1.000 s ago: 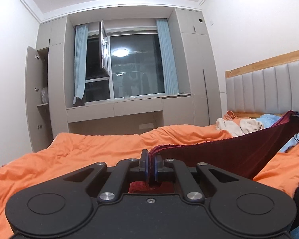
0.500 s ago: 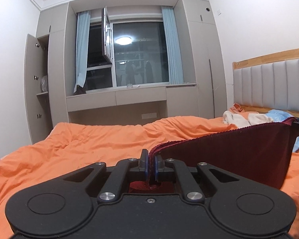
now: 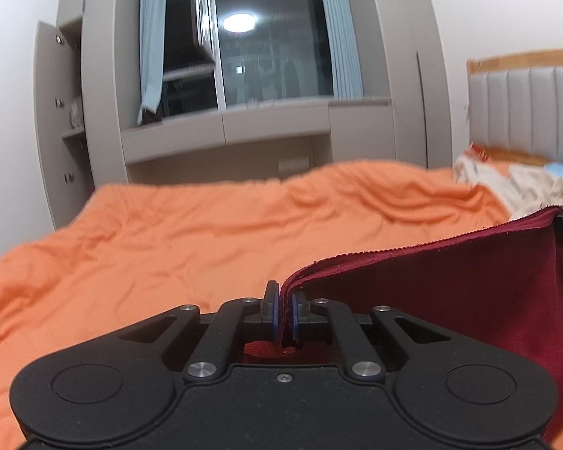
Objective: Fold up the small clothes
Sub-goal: 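Close the left gripper on the hem while the right gripper holds it, lift both, then lay the hem over the collar and open both grippers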
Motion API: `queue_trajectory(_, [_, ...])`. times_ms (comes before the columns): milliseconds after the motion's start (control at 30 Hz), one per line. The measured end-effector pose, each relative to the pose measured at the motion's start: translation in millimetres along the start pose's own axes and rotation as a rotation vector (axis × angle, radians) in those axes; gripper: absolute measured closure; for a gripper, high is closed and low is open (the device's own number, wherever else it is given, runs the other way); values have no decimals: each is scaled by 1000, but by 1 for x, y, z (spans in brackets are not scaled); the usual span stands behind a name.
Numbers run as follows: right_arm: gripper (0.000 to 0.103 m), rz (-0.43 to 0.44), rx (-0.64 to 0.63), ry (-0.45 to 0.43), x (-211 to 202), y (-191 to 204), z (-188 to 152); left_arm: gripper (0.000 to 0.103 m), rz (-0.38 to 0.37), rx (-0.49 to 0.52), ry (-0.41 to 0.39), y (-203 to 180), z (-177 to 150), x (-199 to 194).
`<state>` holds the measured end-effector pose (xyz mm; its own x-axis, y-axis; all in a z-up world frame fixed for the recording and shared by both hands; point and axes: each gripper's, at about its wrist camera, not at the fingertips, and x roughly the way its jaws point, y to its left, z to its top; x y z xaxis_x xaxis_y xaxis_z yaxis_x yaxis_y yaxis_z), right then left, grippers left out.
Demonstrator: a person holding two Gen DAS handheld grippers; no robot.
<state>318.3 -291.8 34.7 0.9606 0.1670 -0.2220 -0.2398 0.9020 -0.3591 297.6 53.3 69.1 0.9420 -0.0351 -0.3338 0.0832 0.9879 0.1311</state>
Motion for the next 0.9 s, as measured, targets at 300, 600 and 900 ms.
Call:
queue_trajectory(300, [93, 71, 24, 155, 55, 18, -47, 96, 12, -12, 170, 6, -30, 90])
queue_trajectory(600, [74, 76, 36, 210, 55, 23, -60, 92, 8, -67, 282, 11, -55, 121])
queue_trajectory(900, [27, 51, 55, 209, 49, 16, -54, 55, 32, -85, 312, 10, -58, 124])
